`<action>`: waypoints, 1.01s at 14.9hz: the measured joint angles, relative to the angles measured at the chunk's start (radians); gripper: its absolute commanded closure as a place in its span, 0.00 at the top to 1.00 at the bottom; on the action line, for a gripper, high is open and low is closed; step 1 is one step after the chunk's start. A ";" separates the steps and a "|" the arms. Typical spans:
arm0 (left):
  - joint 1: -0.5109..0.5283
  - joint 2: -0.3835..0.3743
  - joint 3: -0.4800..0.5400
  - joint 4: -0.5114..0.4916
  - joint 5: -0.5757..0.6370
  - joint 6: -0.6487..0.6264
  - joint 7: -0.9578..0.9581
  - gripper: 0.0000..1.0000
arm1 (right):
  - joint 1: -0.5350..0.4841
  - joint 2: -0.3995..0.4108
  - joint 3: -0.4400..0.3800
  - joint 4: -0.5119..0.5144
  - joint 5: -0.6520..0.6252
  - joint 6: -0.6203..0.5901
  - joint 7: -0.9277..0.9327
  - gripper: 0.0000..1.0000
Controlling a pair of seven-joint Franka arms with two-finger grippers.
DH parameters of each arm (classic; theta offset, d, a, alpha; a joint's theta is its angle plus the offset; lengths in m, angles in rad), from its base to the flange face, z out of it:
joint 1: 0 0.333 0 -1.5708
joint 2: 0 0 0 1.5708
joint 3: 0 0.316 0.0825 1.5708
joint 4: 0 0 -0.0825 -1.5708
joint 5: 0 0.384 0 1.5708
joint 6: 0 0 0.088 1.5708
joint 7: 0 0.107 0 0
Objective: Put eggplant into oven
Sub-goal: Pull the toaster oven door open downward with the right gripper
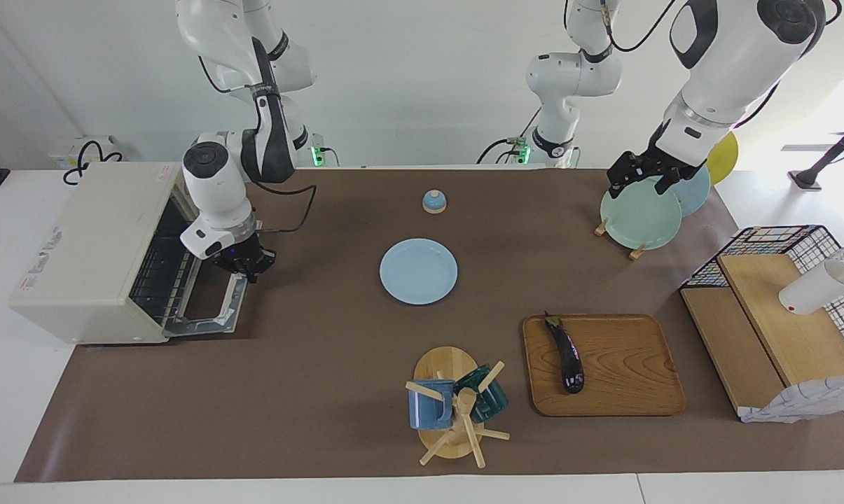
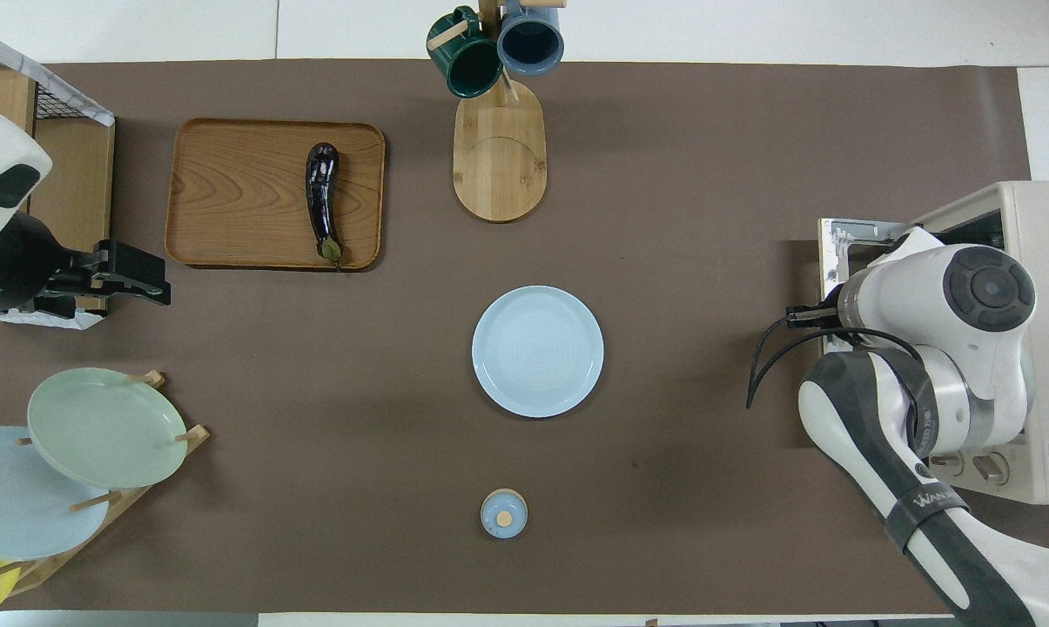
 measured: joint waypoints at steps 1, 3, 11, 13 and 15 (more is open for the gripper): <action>0.000 0.000 0.000 0.000 0.000 0.000 0.000 1.00 | 0.000 0.000 0.000 0.000 0.000 0.000 0.004 0.00; 0.000 0.000 0.000 0.000 0.000 0.000 0.000 1.00 | 0.000 0.001 0.000 -0.001 0.000 0.001 0.008 0.00; 0.000 0.000 0.000 0.000 0.000 0.000 0.000 1.00 | 0.003 0.032 0.000 -0.016 0.006 0.045 0.014 0.00; 0.000 0.000 0.000 0.000 0.000 0.000 0.000 1.00 | 0.004 0.043 0.000 -0.016 0.006 0.052 0.020 0.00; 0.000 0.000 0.000 0.000 0.000 0.000 0.000 1.00 | 0.005 0.045 0.000 -0.018 0.006 0.056 0.023 0.00</action>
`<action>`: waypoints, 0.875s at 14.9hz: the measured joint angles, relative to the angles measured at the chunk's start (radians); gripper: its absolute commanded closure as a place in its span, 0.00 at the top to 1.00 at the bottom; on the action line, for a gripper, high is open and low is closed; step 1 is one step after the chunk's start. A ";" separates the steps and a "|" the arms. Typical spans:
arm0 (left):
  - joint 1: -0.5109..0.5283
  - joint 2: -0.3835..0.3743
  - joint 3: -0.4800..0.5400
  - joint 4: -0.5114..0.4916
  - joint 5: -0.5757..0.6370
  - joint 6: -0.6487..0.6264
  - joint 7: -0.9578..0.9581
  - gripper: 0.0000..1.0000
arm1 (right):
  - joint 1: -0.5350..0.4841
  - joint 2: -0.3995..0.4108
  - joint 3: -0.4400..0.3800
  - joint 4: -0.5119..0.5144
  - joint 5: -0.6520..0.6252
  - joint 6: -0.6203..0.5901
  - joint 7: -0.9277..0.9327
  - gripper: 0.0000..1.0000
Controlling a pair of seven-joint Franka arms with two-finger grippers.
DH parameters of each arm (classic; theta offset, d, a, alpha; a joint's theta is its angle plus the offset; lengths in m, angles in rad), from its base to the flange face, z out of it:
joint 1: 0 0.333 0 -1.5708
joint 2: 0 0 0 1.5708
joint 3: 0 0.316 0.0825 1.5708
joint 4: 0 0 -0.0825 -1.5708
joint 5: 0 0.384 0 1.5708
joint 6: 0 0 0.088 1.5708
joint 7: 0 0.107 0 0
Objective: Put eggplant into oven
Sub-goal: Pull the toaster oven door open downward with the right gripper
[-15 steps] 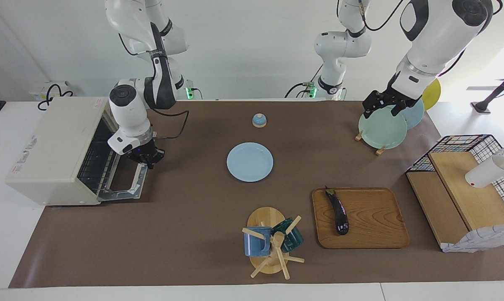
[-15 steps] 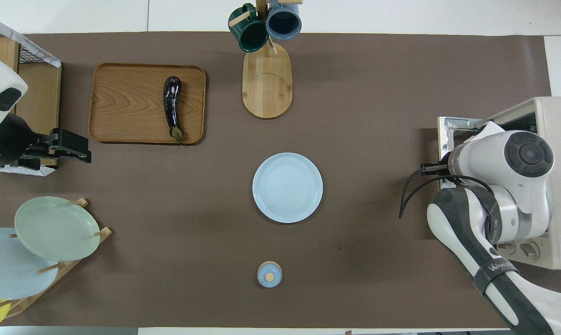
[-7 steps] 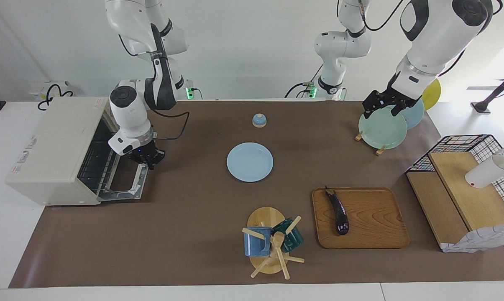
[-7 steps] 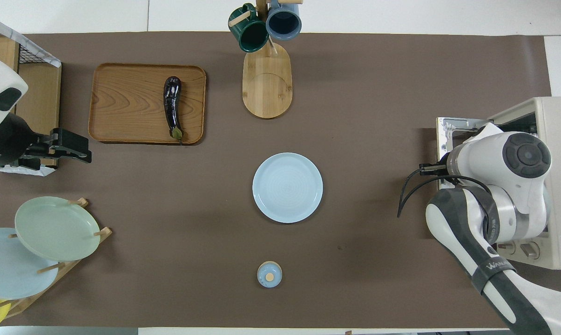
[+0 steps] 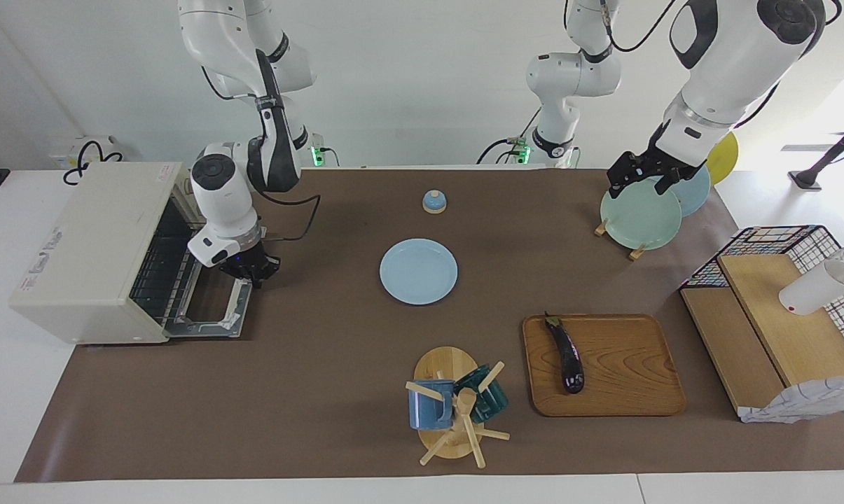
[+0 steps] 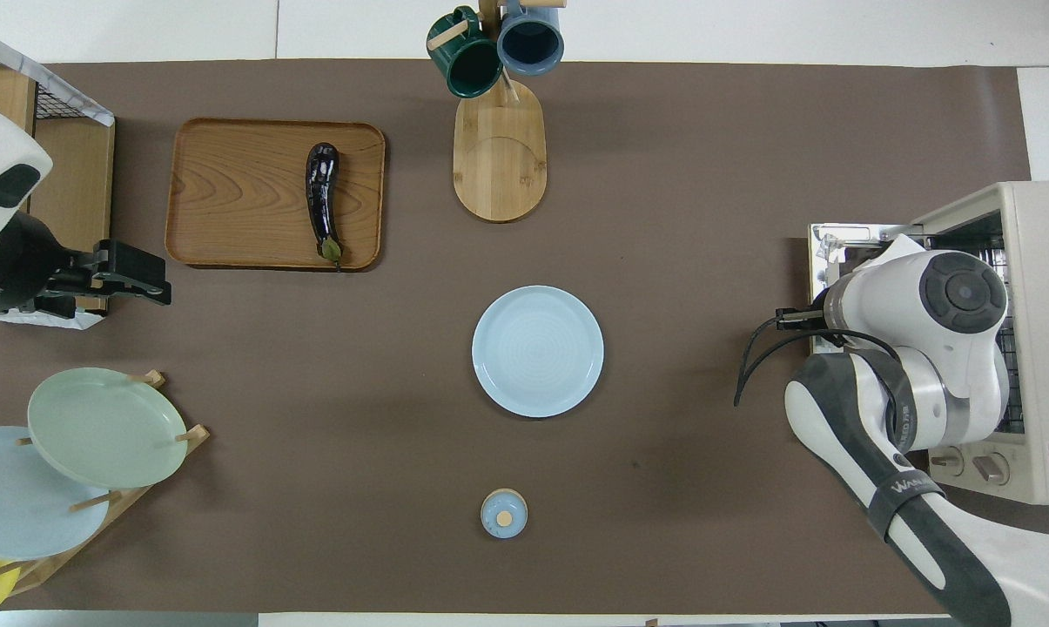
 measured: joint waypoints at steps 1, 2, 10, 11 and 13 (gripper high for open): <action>0.000 0.000 0.000 0.000 0.000 0.000 0.000 1.00 | 0.002 0.001 -0.001 -0.005 0.000 0.001 0.002 0.00; 0.000 0.000 0.000 0.000 0.000 0.000 0.000 1.00 | 0.007 0.005 -0.003 -0.012 0.000 0.010 0.006 0.00; 0.000 0.000 0.000 0.000 0.000 0.000 0.000 1.00 | 0.131 0.029 -0.008 0.045 0.055 0.011 0.092 0.00; 0.000 0.000 0.000 0.000 0.000 -0.001 0.000 1.00 | 0.133 0.028 -0.009 0.082 0.056 -0.043 0.094 0.00; 0.000 -0.004 -0.003 0.000 0.000 -0.001 0.000 1.00 | 0.122 0.015 -0.018 0.182 0.057 -0.207 0.094 0.00</action>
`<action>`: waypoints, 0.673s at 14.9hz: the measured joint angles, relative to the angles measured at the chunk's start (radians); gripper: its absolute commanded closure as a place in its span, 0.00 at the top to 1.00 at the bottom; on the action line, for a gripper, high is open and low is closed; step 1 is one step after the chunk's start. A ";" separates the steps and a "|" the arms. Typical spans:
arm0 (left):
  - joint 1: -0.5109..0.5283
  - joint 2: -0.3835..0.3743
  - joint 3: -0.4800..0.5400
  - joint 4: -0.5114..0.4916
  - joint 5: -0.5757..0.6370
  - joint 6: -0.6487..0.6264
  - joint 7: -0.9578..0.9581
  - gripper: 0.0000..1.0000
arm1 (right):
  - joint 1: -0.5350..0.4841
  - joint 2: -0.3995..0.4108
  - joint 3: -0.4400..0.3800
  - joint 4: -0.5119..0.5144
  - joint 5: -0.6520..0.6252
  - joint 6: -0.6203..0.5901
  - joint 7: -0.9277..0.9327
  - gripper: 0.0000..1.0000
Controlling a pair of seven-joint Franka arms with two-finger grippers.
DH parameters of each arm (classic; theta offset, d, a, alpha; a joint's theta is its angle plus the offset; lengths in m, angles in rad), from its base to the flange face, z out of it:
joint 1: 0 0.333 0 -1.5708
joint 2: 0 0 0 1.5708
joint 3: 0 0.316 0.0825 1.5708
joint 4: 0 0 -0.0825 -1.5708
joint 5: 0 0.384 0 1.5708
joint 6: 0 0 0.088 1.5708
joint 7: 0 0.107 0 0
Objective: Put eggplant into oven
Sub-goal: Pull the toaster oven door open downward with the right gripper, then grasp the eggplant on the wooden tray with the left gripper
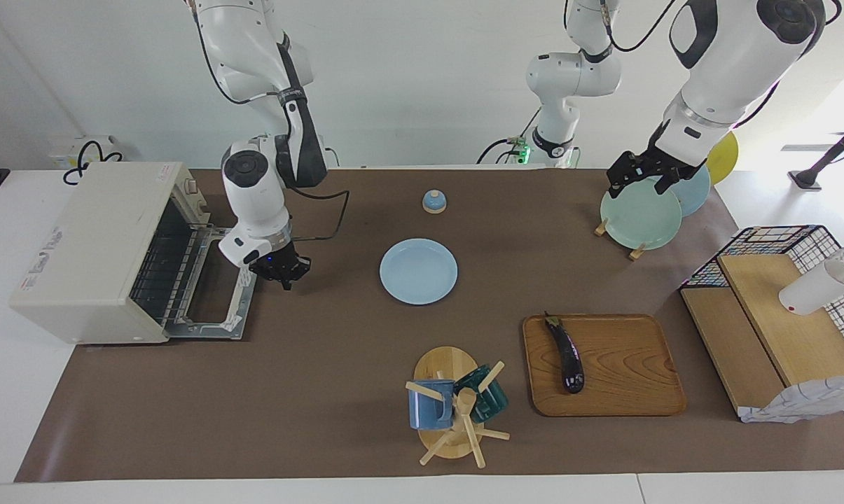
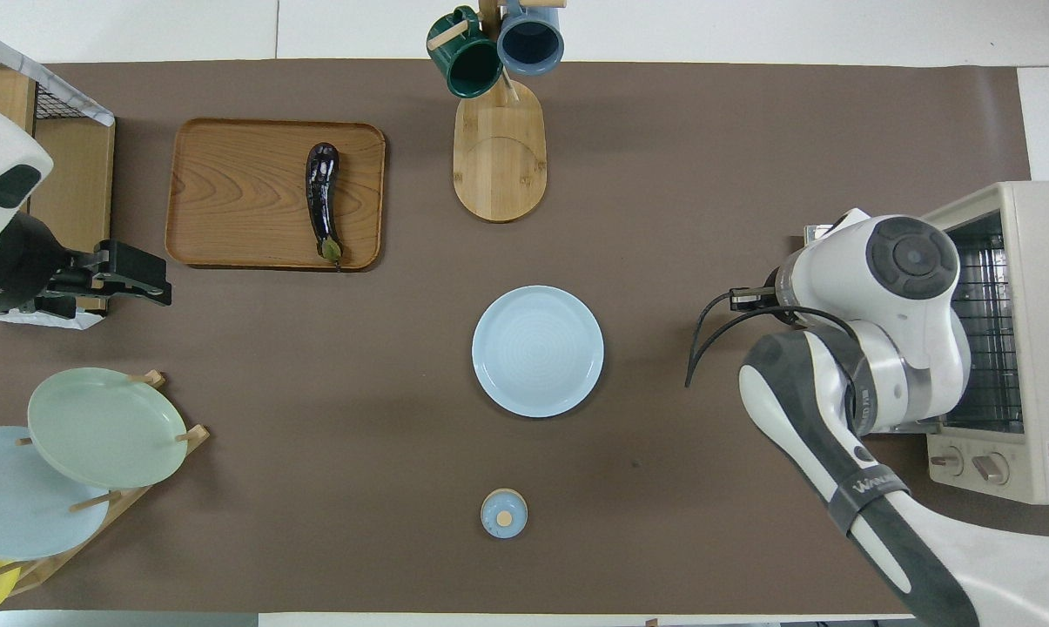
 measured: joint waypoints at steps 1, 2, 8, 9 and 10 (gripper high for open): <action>0.000 -0.004 -0.001 0.000 0.000 0.000 0.000 1.00 | -0.010 -0.012 -0.005 0.053 0.000 -0.088 0.000 0.00; 0.000 -0.008 -0.003 -0.002 0.000 0.001 0.000 1.00 | -0.022 -0.025 -0.008 0.104 0.000 -0.176 0.000 0.00; -0.005 0.041 -0.015 -0.052 -0.002 0.197 0.000 1.00 | -0.061 -0.113 -0.011 0.332 0.000 -0.552 0.000 0.21; -0.008 0.083 -0.016 -0.052 -0.006 0.243 0.000 1.00 | -0.076 -0.130 -0.012 0.339 0.000 -0.572 0.000 0.38; -0.012 0.134 -0.016 -0.048 -0.014 0.289 0.000 1.00 | -0.092 -0.142 -0.013 0.339 0.000 -0.581 -0.001 0.50</action>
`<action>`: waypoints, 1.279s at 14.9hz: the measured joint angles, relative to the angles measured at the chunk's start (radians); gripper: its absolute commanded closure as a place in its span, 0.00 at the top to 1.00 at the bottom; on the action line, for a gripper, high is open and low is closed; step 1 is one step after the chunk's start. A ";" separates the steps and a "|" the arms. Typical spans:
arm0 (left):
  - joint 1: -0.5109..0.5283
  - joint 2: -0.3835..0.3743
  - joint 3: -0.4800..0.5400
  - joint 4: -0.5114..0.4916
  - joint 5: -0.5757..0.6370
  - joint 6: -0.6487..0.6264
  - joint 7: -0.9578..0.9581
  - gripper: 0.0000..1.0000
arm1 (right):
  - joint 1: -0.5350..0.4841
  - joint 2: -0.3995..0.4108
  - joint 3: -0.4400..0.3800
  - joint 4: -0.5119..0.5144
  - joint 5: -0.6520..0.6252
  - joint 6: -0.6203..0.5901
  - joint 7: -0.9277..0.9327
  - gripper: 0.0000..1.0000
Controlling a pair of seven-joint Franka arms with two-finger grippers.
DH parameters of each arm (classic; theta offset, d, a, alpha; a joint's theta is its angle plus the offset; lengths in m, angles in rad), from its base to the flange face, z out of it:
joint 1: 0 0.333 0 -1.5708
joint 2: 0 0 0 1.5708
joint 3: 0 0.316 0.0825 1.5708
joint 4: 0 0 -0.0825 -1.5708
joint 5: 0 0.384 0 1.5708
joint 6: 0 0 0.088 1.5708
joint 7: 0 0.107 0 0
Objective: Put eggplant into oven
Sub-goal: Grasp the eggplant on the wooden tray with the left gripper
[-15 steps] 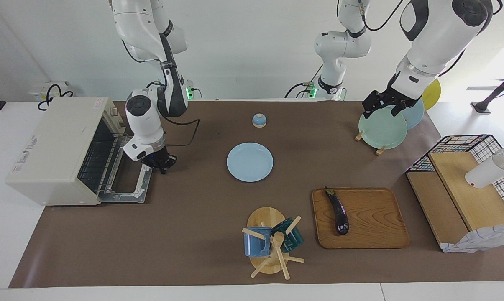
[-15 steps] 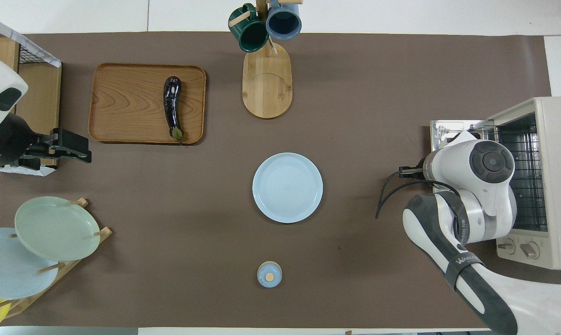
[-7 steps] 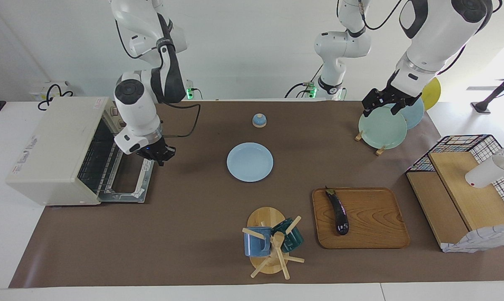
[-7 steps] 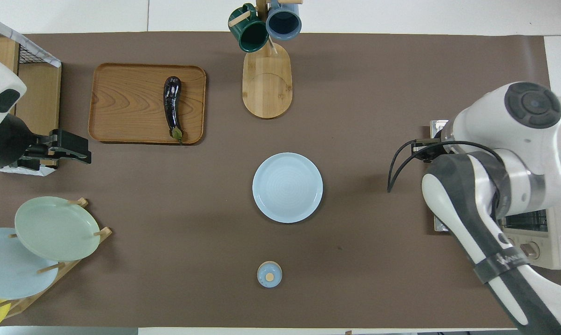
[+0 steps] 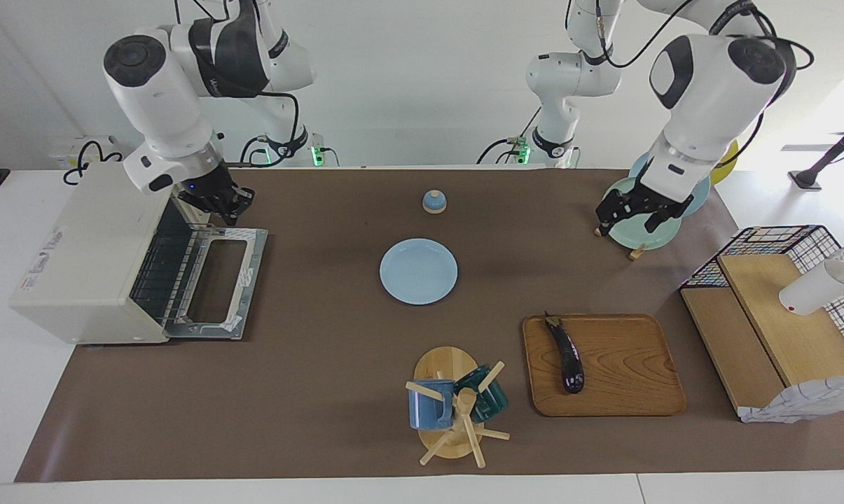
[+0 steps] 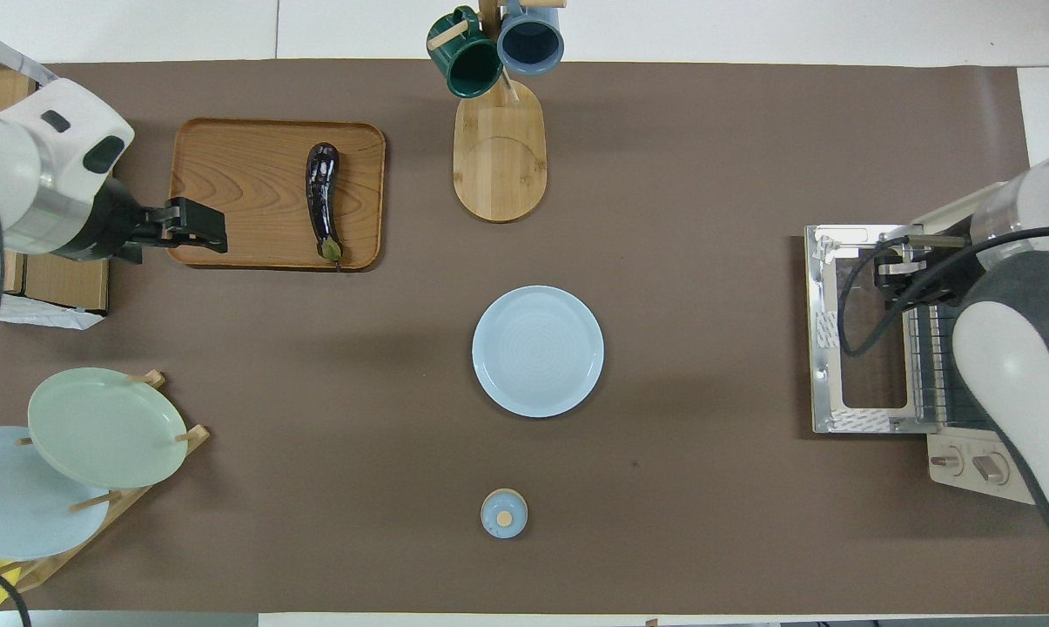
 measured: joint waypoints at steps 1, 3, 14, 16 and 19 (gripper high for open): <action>-0.002 0.052 -0.001 0.007 -0.009 0.046 0.000 1.00 | -0.012 -0.004 0.000 -0.001 0.000 -0.004 -0.001 0.76; -0.005 0.151 -0.005 0.025 -0.024 0.131 0.000 1.00 | -0.021 -0.004 0.000 -0.004 0.000 -0.007 -0.002 1.00; -0.069 0.481 -0.019 0.215 -0.045 0.338 0.066 1.00 | -0.034 -0.005 -0.001 -0.006 0.000 -0.008 -0.002 1.00; -0.068 0.485 -0.017 0.206 -0.039 0.370 0.082 0.99 | -0.034 -0.006 -0.001 -0.005 0.000 -0.008 -0.002 1.00; -0.068 0.490 -0.015 0.173 -0.019 0.422 0.094 0.97 | -0.034 -0.006 0.000 -0.004 0.002 -0.008 -0.030 1.00</action>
